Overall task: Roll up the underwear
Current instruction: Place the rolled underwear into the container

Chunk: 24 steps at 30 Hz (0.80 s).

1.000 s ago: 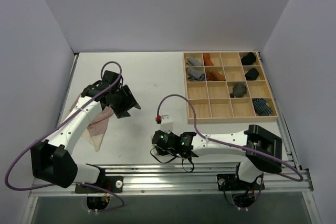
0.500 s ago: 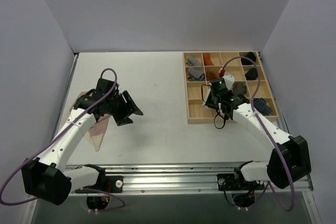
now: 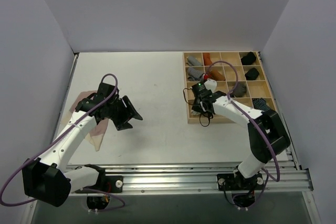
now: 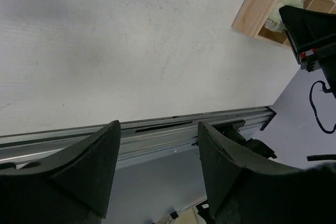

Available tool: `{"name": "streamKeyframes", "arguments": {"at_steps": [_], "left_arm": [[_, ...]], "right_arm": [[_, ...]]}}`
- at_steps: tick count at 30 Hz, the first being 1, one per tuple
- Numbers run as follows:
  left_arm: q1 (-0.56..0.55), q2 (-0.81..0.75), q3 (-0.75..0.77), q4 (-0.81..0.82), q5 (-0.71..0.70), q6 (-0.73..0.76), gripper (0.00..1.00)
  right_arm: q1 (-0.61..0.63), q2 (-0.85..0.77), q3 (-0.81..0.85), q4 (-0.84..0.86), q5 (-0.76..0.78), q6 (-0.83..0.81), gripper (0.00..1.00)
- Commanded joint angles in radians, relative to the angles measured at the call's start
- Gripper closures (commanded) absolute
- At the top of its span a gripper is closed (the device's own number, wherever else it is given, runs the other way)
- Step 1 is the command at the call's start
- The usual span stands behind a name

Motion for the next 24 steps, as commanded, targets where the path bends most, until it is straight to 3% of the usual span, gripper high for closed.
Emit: {"name": "streamKeyframes", "arguments": {"at_steps": [1,12,24], "left_arm": [[0.005,-0.016,0.021,-0.029,-0.013,0.034,0.32],[0.018,-0.028,0.024,-0.114,-0.050,0.094,0.32],[0.018,-0.026,0.030,-0.115,-0.068,0.054,0.32]], "right_arm": [[0.077,0.052,0.025,0.026,0.058,0.119,1.00],[0.114,0.132,-0.042,0.140,0.178,0.260,1.00],[0.119,0.161,-0.016,-0.017,0.296,0.392,1.00]]}}
